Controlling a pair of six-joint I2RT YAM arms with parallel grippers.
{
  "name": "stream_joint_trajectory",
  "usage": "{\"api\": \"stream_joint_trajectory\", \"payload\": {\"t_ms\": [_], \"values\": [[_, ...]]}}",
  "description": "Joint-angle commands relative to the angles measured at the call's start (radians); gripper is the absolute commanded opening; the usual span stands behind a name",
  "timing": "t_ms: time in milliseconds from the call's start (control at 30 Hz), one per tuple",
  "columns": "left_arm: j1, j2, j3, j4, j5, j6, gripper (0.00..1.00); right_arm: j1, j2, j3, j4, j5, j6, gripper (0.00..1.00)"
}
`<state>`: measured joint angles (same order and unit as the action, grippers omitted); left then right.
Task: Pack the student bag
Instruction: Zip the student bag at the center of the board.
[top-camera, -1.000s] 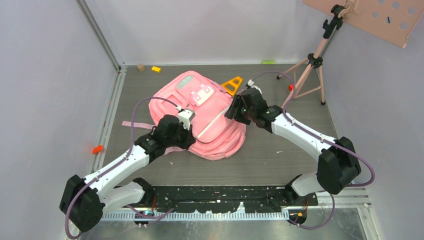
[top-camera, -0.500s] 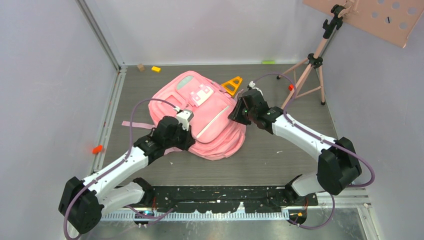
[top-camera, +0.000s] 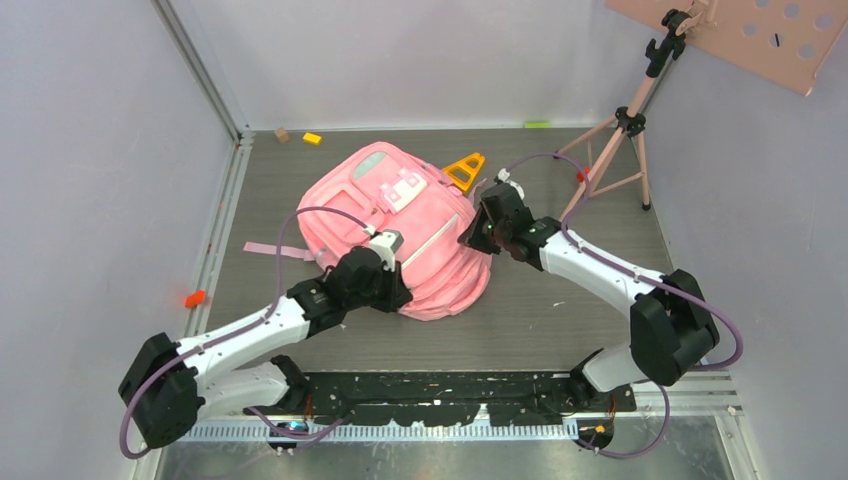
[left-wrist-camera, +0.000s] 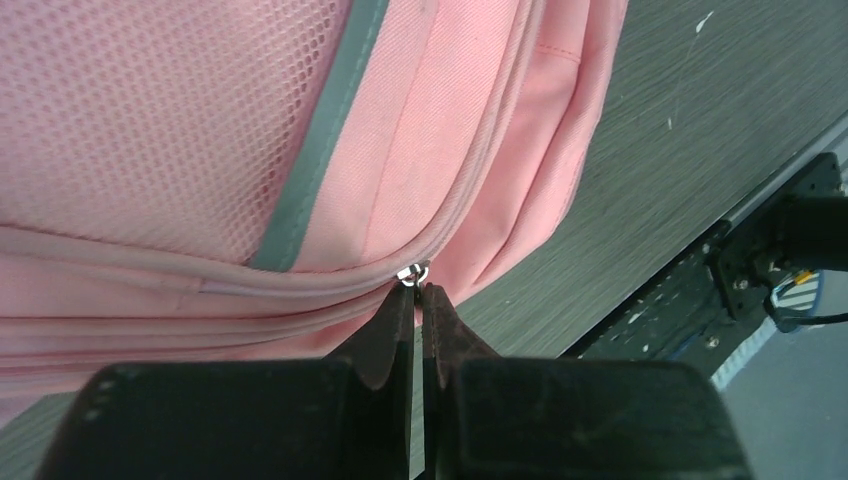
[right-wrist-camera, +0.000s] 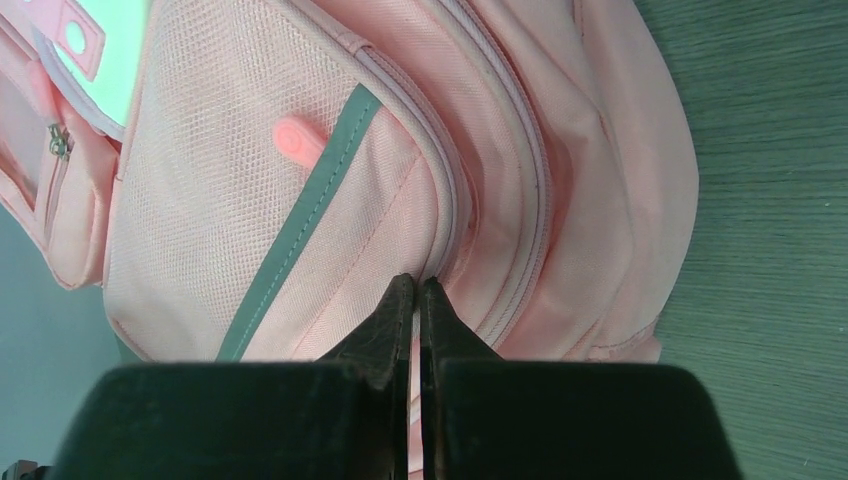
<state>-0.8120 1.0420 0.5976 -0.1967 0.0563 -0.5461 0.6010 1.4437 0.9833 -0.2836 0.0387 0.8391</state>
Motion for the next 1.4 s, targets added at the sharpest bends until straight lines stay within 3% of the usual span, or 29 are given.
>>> {"api": "stream_joint_trajectory", "payload": {"t_ms": [0, 200, 367, 533, 667, 967, 1167, 1367], "values": [[-0.066, 0.055, 0.000, 0.186, -0.013, -0.168, 0.00, 0.038, 0.011, 0.000, 0.119, 0.016, 0.026, 0.00], [-0.130, 0.125, 0.000, 0.319, -0.095, -0.306, 0.00, 0.053, 0.012, -0.014, 0.133, 0.056, 0.026, 0.00], [-0.142, 0.138, 0.001, 0.292, -0.167, -0.333, 0.00, 0.054, -0.009, -0.025, 0.120, 0.082, 0.010, 0.04], [-0.141, 0.059, 0.006, 0.163, -0.231, -0.327, 0.42, 0.080, -0.088, -0.035, 0.070, 0.166, -0.070, 0.42], [-0.138, -0.018, 0.008, 0.030, -0.267, -0.341, 0.53, 0.113, -0.159, -0.058, 0.048, 0.213, -0.147, 0.52], [-0.042, -0.071, 0.000, -0.136, -0.205, -0.391, 0.56, 0.273, -0.216, -0.121, 0.111, 0.249, -0.156, 0.54], [-0.008, -0.146, -0.095, -0.087, -0.209, -0.482, 0.52, 0.410, -0.089, -0.084, 0.115, 0.301, -0.114, 0.54], [-0.005, -0.201, -0.189, -0.046, -0.234, -0.559, 0.55, 0.483, 0.022, -0.001, 0.092, 0.347, -0.115, 0.53]]}}
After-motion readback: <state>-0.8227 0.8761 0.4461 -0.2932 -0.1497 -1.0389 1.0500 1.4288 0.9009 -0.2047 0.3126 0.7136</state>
